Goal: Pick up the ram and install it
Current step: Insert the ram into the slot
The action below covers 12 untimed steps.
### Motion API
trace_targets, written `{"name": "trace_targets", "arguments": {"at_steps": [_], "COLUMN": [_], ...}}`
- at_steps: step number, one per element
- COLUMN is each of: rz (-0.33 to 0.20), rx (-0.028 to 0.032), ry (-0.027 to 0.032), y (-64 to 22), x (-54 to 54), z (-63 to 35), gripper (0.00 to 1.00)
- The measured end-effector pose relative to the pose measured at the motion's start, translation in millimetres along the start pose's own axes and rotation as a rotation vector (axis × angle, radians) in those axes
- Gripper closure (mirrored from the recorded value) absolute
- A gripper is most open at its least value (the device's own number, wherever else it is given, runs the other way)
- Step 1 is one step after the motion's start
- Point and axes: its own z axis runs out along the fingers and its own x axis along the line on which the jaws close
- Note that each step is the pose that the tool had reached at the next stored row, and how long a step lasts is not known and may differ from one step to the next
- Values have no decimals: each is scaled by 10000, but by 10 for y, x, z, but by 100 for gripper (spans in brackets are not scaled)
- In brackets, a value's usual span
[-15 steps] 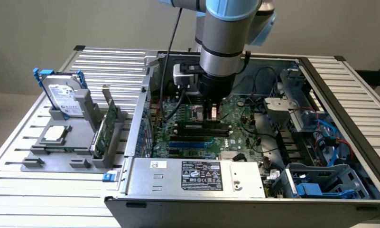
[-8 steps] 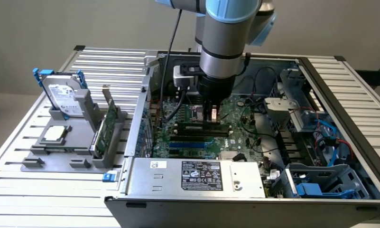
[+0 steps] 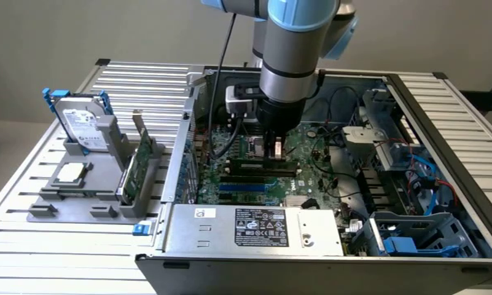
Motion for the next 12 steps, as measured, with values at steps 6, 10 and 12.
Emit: {"name": "trace_targets", "arguments": {"at_steps": [6, 10, 12], "rz": [-2, -3, -3], "rx": [-1, 0, 1], "ry": [-36, -71, -82], "y": [-1, -1, -2], "x": [0, 0, 0], "z": [19, 23, 23], "gripper": [86, 86, 86]}}
